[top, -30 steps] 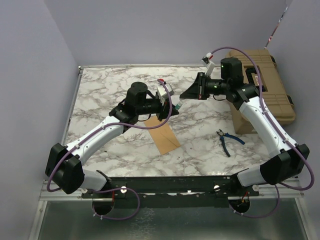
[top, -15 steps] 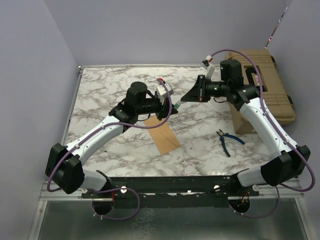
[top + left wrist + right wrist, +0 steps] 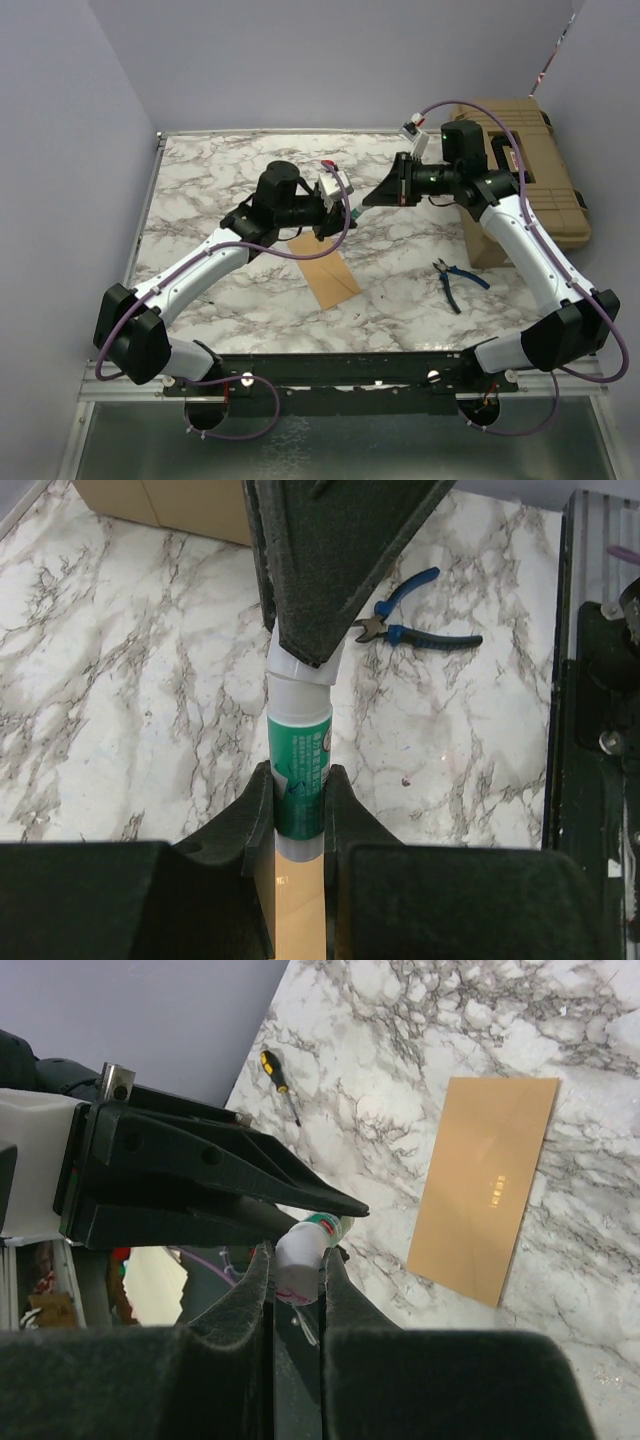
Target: Place the letter into the envelope and seal it
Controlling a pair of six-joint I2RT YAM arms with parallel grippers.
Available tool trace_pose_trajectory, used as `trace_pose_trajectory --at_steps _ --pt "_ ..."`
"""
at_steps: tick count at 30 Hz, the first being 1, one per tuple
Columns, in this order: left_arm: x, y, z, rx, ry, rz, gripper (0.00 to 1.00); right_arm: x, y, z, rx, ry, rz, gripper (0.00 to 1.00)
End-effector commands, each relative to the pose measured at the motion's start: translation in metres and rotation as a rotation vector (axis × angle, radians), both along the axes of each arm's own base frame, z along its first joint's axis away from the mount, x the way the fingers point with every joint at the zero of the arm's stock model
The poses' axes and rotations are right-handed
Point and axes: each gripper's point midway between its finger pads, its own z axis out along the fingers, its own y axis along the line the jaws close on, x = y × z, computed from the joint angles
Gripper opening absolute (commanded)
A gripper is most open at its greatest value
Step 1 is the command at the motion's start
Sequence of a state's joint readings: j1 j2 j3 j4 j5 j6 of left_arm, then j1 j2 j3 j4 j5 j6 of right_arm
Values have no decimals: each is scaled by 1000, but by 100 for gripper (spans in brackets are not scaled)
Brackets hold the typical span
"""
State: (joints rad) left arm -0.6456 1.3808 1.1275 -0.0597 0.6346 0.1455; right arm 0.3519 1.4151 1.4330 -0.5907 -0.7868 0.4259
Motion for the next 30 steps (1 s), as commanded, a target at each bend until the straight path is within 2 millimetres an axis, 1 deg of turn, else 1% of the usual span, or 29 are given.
trace_pose_trajectory --at_steps 1,9,13,17,19,24,30 --pt "1 -8 10 43 -175 -70 0 -19 4 -11 -11 74 92 1" --pt "9 -19 4 136 -344 -107 0 -18 4 -19 -30 125 108 1" --pt "17 -26 10 149 -393 -113 0 -18 4 -27 -49 163 104 1" --pt "27 -33 14 166 -439 -116 0 -19 4 -40 -89 215 91 1" --pt "31 -35 15 172 -456 -120 0 -20 4 -44 -100 238 89 1" --pt "30 -43 17 170 -482 -147 0 -18 5 -54 -105 290 54 1" --pt "32 -53 26 143 -485 -165 0 -14 7 -69 -117 382 -28 1"
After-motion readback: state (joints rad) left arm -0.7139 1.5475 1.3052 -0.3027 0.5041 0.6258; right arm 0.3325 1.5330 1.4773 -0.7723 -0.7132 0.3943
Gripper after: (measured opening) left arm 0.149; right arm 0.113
